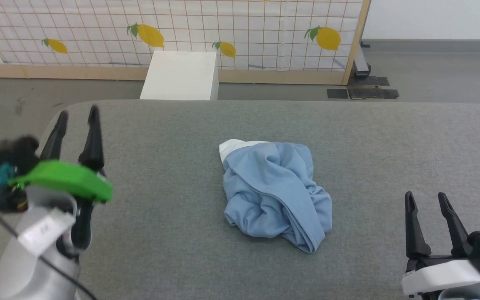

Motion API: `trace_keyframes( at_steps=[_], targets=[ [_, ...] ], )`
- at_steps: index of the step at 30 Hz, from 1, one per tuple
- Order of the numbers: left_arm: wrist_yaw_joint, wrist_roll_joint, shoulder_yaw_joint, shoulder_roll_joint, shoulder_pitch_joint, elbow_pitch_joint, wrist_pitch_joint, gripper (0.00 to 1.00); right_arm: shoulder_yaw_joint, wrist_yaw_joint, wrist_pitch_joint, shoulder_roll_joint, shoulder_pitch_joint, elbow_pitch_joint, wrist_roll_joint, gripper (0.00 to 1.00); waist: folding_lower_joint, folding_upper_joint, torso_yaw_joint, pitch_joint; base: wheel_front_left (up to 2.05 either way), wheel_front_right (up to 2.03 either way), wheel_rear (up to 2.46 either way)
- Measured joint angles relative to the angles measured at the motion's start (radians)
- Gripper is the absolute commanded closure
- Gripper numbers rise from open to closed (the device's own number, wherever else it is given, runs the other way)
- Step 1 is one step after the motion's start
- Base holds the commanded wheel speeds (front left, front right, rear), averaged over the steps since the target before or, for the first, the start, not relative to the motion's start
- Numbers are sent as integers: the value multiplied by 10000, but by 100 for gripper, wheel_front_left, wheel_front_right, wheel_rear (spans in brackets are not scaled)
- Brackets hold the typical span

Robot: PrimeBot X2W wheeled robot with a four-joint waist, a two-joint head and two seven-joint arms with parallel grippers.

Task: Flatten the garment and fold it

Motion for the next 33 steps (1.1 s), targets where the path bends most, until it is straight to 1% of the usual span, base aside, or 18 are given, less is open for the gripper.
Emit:
trace_keyframes(
  at_steps=[1,4,7,12,18,27,33],
  targets=[
    [67,196,42,48,212,-8,-295,0,-12,0,0,0,0,-2,-21,0,0,0,-19,21,0,0,0],
    [205,652,77,142,742,-100,-690,0,-31,0,0,2,0,-12,-33,0,0,0,-74,74,0,0,0],
    [173,903,46,134,1168,-226,-832,0,-33,0,0,0,0,-15,-58,0,0,0,-108,142,0,0,0],
    [10,1124,-111,82,1804,-261,-869,0,-13,0,0,0,0,-35,-71,0,0,0,-234,211,0,0,0],
    [-138,1227,-52,-163,2325,-280,-872,0,61,0,0,2,0,-25,-36,0,0,0,-391,251,0,0,0],
    [-207,1302,-161,-351,2710,-98,-884,0,102,0,0,0,0,33,-23,0,1,0,-469,289,0,0,0],
    [-209,1308,-226,-353,2733,-46,-882,0,102,0,0,0,0,31,-23,0,1,0,-449,323,0,0,0]
  ],
)
